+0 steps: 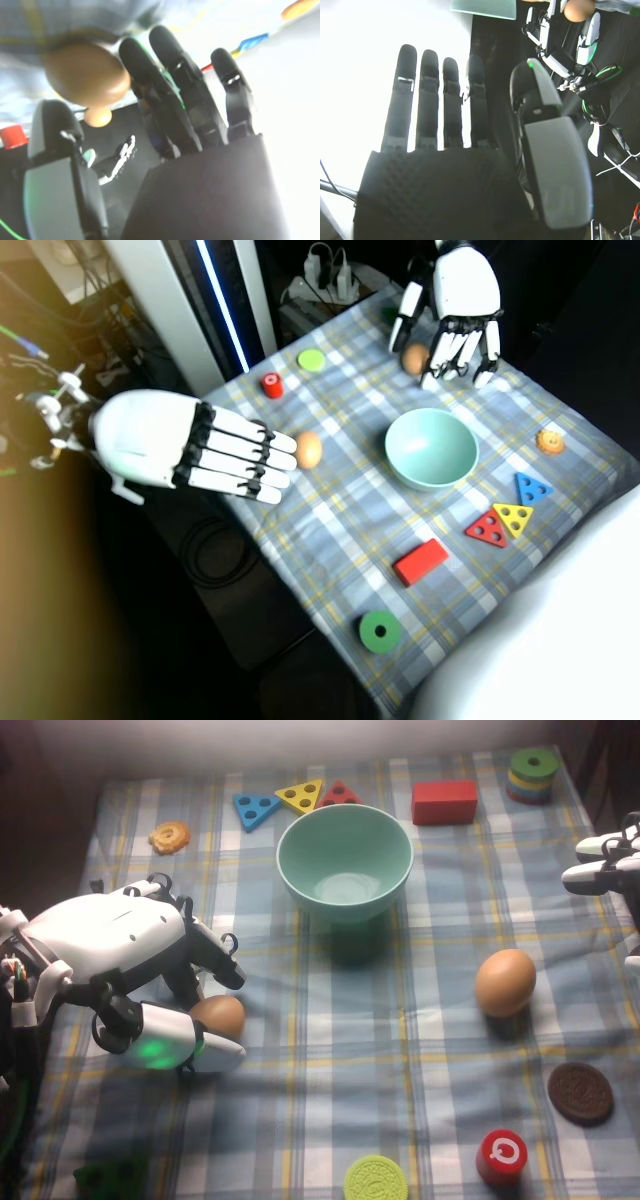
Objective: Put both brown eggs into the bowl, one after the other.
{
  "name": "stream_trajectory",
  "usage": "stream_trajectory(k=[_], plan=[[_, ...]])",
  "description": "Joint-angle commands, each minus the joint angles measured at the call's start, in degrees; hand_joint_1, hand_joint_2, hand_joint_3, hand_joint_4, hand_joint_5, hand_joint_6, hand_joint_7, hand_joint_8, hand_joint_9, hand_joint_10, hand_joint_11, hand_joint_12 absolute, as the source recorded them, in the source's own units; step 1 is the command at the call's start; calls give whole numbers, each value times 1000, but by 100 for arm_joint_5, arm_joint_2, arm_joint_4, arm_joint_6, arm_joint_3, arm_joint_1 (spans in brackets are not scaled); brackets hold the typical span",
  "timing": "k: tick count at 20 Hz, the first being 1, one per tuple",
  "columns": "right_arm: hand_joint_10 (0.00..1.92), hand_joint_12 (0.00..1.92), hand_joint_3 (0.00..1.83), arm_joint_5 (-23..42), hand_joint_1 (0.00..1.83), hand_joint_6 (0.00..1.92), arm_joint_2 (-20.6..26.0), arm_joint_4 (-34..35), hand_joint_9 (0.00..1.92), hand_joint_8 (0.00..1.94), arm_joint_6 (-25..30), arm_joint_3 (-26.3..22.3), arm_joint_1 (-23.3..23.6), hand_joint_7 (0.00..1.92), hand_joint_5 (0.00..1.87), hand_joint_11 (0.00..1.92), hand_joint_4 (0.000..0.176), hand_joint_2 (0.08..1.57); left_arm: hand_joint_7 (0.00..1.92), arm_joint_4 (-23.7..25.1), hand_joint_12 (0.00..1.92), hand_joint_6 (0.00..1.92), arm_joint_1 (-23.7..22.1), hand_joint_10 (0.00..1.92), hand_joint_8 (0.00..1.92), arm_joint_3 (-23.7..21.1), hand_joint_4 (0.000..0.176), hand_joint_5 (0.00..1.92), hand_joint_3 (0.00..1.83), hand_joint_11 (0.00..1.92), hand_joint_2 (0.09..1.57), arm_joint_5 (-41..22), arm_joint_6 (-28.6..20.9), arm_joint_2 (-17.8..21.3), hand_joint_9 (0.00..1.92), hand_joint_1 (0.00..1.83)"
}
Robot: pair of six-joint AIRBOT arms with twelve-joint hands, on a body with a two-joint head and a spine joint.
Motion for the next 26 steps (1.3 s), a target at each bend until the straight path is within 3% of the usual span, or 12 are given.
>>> stream_trajectory(k=[1,5,6,8,12,13,15,16,17,21,24,26], plan=[[2,495,0,705,775,1,20,140,471,1,44,21,0,477,541,316,0,1273,1217,91,961,0,-64,373,6,16,43,890,1,0,942,-451,-20,-21,918,752],[2,498,0,705,779,2,20,141,474,3,44,21,-21,483,546,322,0,1269,1272,76,986,0,-60,446,26,34,37,933,0,0,919,-375,-21,-8,967,1001],[2,498,0,705,804,1,20,141,474,1,44,21,-21,481,542,322,0,1263,1261,75,1028,0,-60,559,18,37,19,940,2,0,893,-342,-21,-2,915,1010],[2,498,0,705,800,1,20,141,477,0,44,22,-21,482,544,325,0,1264,1259,75,1061,0,-59,776,17,42,38,925,0,0,913,-295,-21,-3,832,939],[5,506,1,705,794,1,20,141,492,2,59,21,-21,488,546,344,0,1268,1280,49,1071,5,-64,788,26,54,31,964,3,28,940,-282,-21,-16,911,1052],[8,511,1,705,785,2,20,142,500,2,60,20,-21,490,547,355,0,1269,1275,26,1056,6,-64,848,418,55,24,982,0,58,972,-308,-21,-16,921,1315],[7,513,3,705,782,0,20,142,501,2,67,19,-23,489,544,361,0,1274,1244,-11,1107,2,-64,966,588,53,0,1028,0,42,985,-373,-22,-16,914,1380],[8,522,4,705,766,0,20,142,508,1,74,19,-26,489,541,371,0,1277,1174,-45,1166,373,-65,1025,575,53,102,1219,0,34,997,-416,-22,-17,913,1166],[2,574,0,705,759,0,20,142,522,0,75,19,-28,489,541,375,0,1281,1137,-69,1254,579,-66,1104,677,53,161,1187,0,22,1018,-453,-23,-21,901,1097],[1,628,2,704,743,0,20,149,529,1,79,16,-37,494,540,350,0,1285,1101,-90,1181,887,-112,1048,688,63,176,1028,1,0,1084,-694,-143,-82,889,1028],[1,629,5,704,724,2,20,164,530,2,80,17,-45,501,544,350,0,1299,1056,-41,1173,692,-177,1191,1152,89,176,1144,0,51,1037,-963,-447,-105,930,1066],[0,628,7,704,721,0,20,167,527,0,80,17,-48,497,540,347,0,1304,1043,5,1220,739,-254,1190,1230,99,176,1116,0,9,1048,-1127,-524,-105,905,1057]])
